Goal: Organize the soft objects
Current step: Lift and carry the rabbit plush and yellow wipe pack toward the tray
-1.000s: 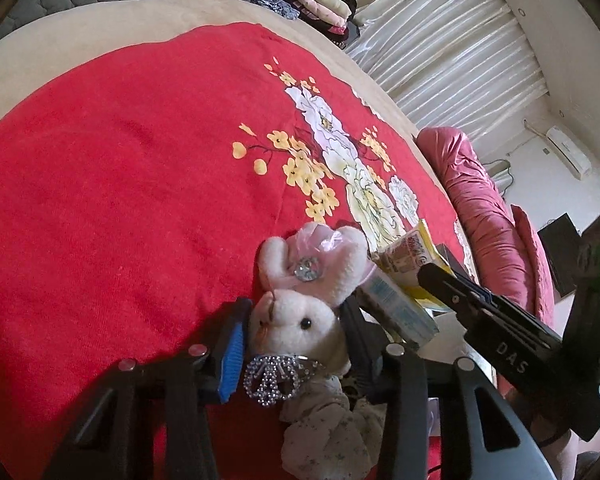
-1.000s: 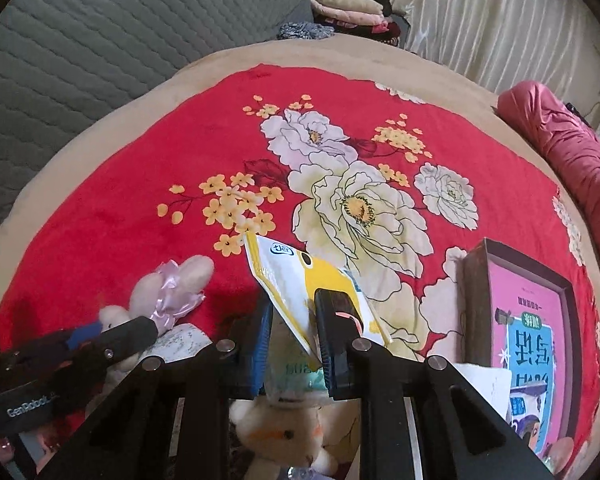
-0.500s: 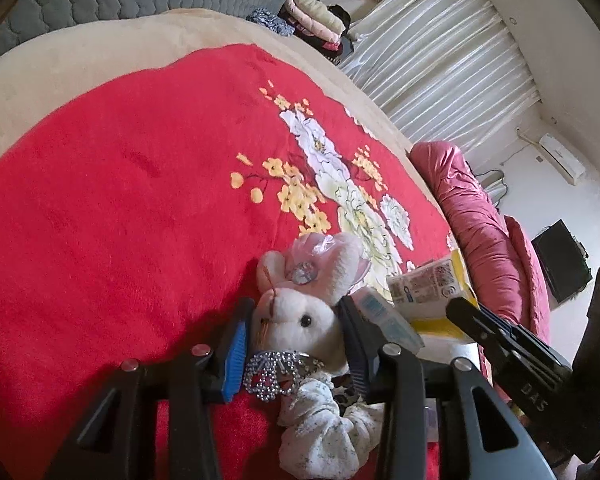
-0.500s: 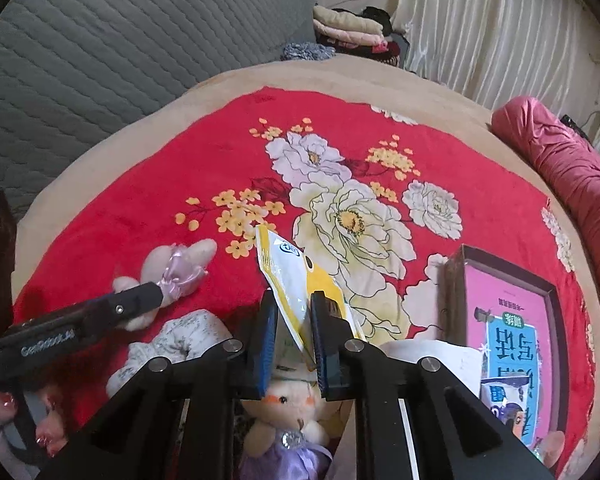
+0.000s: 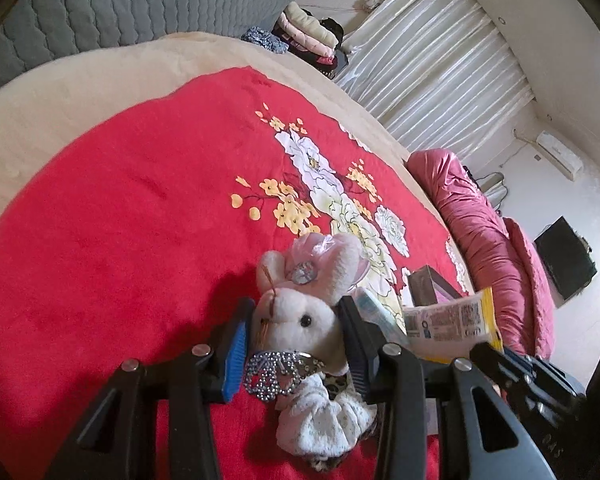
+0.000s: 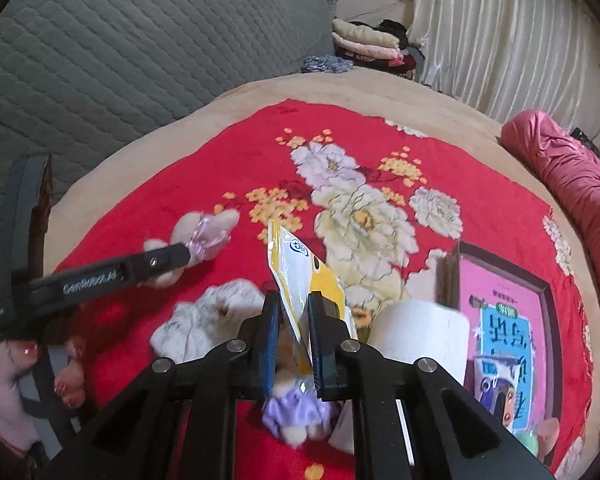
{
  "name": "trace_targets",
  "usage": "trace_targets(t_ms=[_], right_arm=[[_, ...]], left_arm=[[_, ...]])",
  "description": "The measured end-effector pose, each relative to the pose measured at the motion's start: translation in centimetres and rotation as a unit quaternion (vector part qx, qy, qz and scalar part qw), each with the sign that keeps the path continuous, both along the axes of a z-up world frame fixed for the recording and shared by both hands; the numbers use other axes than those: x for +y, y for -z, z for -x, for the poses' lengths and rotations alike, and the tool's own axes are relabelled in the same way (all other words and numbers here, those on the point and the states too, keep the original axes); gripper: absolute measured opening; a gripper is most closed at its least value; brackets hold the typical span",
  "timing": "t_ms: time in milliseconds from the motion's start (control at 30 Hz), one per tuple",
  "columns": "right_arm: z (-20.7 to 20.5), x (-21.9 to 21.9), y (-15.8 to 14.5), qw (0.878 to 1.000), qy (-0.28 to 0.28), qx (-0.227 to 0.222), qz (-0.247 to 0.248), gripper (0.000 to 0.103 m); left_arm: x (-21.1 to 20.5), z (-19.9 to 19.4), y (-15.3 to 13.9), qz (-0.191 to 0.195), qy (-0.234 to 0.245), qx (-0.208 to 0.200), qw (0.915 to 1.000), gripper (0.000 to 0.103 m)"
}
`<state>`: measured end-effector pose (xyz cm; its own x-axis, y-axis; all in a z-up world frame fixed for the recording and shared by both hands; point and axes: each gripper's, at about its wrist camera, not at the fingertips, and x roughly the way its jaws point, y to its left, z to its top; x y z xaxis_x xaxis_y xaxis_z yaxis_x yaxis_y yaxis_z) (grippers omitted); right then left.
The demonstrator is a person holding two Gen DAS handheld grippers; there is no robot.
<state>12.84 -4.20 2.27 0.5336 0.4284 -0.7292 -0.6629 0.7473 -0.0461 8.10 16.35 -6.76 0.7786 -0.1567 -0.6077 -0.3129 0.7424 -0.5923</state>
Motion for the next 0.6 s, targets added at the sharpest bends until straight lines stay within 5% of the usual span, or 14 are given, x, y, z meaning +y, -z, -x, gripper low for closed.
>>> trace_targets(t_ms=[233,600], right_arm=[[2.5,-1.5,1.0,1.0,-0.016,0.005,0.006,0.014],[1.6,-7.6,-0.9,0.994,0.036,0.047,-0.088,0.013]], left_arm=[[-1.5,1.5,-1.5,-0.021,0.006,0.002,0.9998,0.043],[-7.0,2.7,-4.8,-0.043,0.055,0.001,0.9976,0.043]])
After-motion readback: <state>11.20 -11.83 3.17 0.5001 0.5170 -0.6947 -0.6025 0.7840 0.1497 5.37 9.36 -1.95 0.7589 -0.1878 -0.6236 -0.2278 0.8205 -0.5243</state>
